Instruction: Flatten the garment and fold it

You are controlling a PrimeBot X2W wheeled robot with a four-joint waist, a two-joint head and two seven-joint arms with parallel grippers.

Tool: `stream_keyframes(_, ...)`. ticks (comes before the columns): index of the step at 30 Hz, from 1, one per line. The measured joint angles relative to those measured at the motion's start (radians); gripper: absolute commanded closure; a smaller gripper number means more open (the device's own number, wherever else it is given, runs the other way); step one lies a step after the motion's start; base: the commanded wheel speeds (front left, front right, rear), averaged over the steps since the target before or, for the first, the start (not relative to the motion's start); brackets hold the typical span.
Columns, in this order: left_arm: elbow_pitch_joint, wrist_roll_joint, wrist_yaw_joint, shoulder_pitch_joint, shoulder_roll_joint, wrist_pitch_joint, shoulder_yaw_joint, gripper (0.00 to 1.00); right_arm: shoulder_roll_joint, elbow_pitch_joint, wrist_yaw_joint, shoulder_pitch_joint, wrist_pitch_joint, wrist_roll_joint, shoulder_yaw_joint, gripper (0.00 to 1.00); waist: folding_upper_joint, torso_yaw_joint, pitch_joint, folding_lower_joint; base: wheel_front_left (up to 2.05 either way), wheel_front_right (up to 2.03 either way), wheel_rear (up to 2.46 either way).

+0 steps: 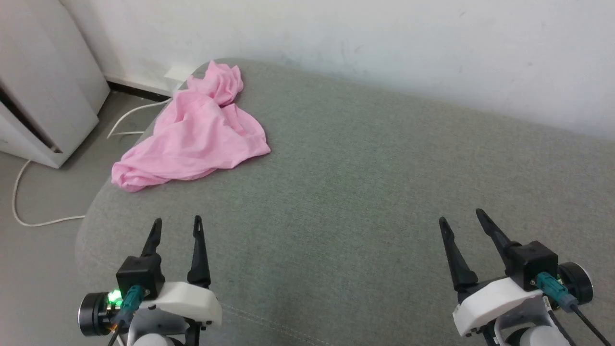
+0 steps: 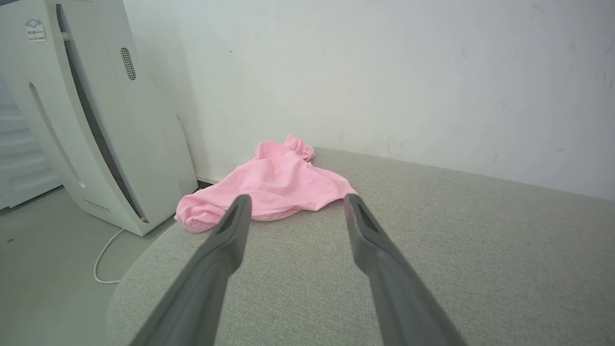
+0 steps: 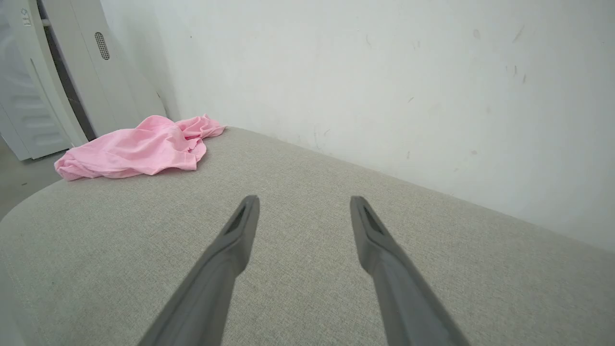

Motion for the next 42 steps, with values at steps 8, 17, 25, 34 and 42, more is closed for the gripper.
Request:
stream_keyframes(8, 0.007, -0.014, 0.011, 0.000, 0.013, -0.008, -0.009, 0.00, 0.000, 0.005, 0.000, 0.000, -0.017, 0.009, 0.004, 0.00, 0.0000, 0.042, -0.003, 0.0000, 0.00, 0.00, 0.00)
stream_keyframes(17, 0.015, -0.030, 0.029, 0.001, 0.025, -0.014, -0.019, 0.00, 0.000, 0.016, 0.000, -0.002, -0.044, 0.029, 0.000, 0.00, 0.0000, 0.088, -0.005, 0.0000, 0.00, 0.00, 0.00)
stream_keyframes(25, 0.024, -0.048, 0.044, 0.005, 0.039, -0.022, -0.025, 0.00, 0.000, 0.028, 0.000, -0.011, -0.066, 0.044, -0.001, 0.00, 0.0000, 0.124, -0.003, 0.0000, 0.00, 0.00, 0.00)
stream_keyframes(34, 0.026, -0.068, 0.064, 0.016, 0.055, -0.024, -0.037, 0.00, 0.000, 0.038, 0.000, -0.015, -0.088, 0.062, -0.002, 0.00, 0.0000, 0.169, -0.004, 0.0000, 0.00, 0.00, 0.00)
stream_keyframes(42, 0.028, -0.083, 0.078, 0.019, 0.072, -0.028, -0.047, 0.00, 0.000, 0.048, 0.000, -0.021, -0.100, 0.076, -0.001, 0.00, 0.0000, 0.207, -0.001, 0.0000, 0.00, 0.00, 0.00)
